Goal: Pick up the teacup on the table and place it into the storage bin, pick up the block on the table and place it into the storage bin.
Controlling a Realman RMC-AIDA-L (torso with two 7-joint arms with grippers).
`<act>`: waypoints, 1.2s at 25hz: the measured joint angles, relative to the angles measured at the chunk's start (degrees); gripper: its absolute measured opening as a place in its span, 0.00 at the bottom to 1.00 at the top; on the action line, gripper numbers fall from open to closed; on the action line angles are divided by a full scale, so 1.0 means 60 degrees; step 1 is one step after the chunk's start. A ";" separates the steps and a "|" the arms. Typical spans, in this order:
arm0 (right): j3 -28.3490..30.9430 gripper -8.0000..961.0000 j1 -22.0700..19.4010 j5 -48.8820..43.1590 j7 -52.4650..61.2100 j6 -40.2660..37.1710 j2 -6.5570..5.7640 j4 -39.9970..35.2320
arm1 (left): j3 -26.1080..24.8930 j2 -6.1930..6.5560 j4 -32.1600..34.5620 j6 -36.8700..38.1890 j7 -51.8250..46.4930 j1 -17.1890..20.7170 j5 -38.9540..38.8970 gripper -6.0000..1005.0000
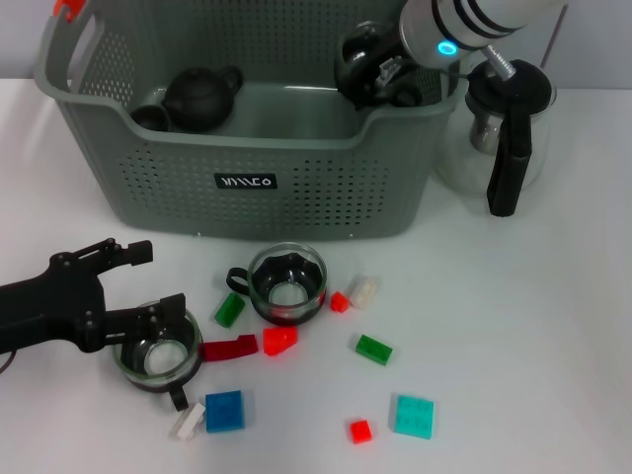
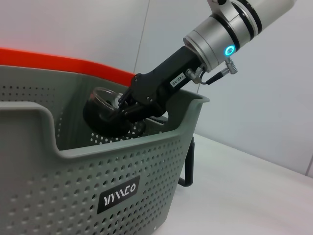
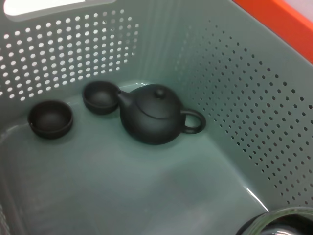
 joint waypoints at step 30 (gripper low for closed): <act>-0.0310 0.73 -0.2279 0.0671 0.0869 -0.5837 0.0033 -0.8930 | -0.0152 0.0000 -0.0030 0.0000 -0.0043 0.0016 -0.0064 0.81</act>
